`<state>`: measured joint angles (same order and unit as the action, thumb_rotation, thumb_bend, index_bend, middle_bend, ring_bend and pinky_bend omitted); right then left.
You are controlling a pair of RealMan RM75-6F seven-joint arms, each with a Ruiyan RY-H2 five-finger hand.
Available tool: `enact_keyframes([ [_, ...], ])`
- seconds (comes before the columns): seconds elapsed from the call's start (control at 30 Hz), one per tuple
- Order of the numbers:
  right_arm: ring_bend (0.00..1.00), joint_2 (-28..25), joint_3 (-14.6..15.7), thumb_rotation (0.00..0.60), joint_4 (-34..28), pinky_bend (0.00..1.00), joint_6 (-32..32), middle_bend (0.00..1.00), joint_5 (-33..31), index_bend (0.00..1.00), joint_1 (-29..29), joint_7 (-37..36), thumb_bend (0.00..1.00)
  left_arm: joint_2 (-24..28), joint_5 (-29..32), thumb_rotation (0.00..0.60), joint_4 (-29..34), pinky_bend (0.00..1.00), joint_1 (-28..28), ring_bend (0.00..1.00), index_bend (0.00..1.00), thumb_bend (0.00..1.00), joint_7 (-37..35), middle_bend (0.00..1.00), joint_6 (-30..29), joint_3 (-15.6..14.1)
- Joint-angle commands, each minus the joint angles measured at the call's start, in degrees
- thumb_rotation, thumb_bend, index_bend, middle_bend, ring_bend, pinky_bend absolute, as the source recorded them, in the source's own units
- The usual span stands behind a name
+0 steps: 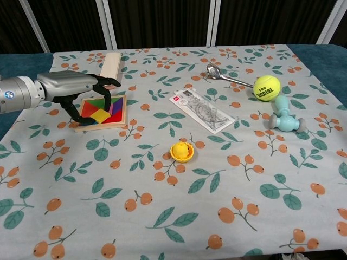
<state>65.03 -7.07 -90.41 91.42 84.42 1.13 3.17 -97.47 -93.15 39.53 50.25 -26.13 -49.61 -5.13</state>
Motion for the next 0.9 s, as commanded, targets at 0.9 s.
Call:
enact_keyframes([
  [0.9, 0.08, 0.13, -0.26, 0.6, -0.06, 0.24, -0.02, 0.0, -0.46, 0.0, -0.01, 0.07, 0.08, 6.41, 1.25, 0.6, 7.04, 0.0, -0.1, 0.0, 0.22, 0.32, 0.28, 0.01, -4.84, 2.78],
])
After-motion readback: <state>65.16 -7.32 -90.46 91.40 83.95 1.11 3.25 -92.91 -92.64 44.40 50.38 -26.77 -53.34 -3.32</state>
